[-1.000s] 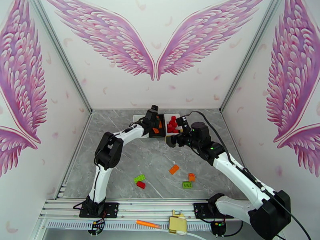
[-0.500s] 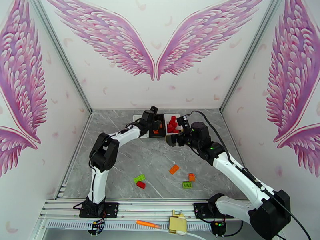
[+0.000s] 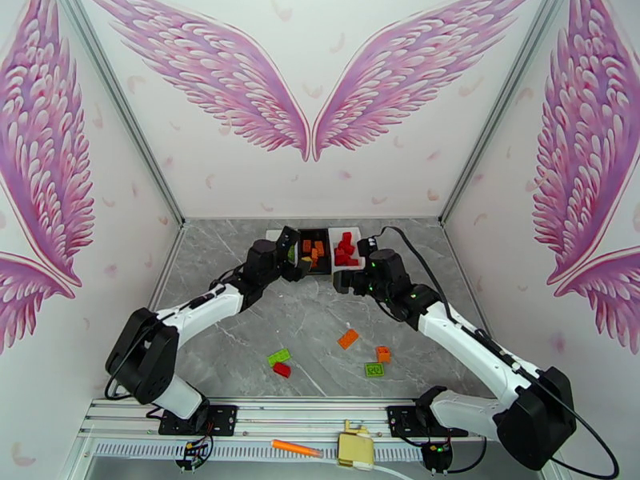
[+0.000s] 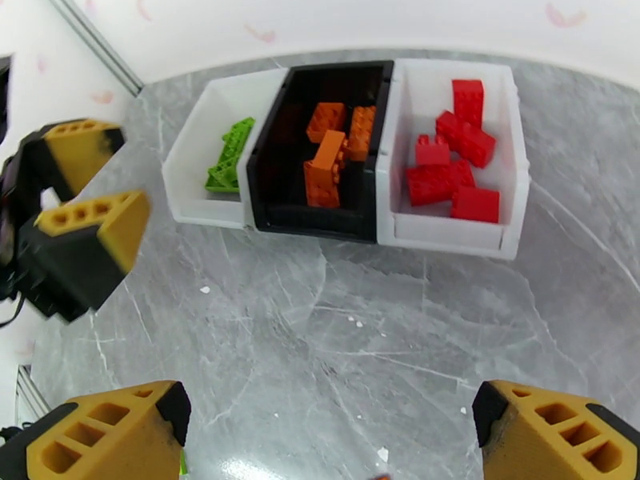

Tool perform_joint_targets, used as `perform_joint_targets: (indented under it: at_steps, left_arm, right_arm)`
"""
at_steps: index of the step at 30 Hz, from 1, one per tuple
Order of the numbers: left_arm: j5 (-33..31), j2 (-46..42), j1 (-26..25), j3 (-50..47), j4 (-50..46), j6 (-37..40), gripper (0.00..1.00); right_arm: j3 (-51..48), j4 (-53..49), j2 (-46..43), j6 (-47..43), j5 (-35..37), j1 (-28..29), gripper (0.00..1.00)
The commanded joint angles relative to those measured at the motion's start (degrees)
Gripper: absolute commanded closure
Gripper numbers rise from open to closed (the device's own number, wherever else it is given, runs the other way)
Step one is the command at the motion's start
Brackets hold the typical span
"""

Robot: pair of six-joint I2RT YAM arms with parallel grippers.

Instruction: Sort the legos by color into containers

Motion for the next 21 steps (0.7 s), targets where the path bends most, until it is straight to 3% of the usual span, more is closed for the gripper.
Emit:
perform_joint_targets:
  at_steps: [1,4,15,17,21]
  left_arm:
    - [4.95,-6.36,-0.93,-5.82,2.83,2.49,0.07]
    - [6.08,-11.99,-2.17,-10.84,2.89,3.67,0.01]
    - [11.65,-28.41,-7.01,-20.36,-8.37,9.37,0.01]
    - [15.85,-30.21,-7.39,-21.58,-9.95,12.68,0.01]
    - [17.68,-32.40,-9.50,-23.25,-9.96,15.13,0.01]
  right_arm:
    - [-2.08,-5.53,1.89,6.04,5.19,2.44,0.01]
    - [-2.30,-9.17,3.10,9.07,8.40,5.15,0.01]
    - [-1.91,-16.88,10.95,35.65,13.98,17.31,0.01]
    - [-1.19,-18.62,13.31,39.91,13.10,18.12,0.01]
    - [0.14,-21.70,17.05,46.25,12.18,18.36,0.04]
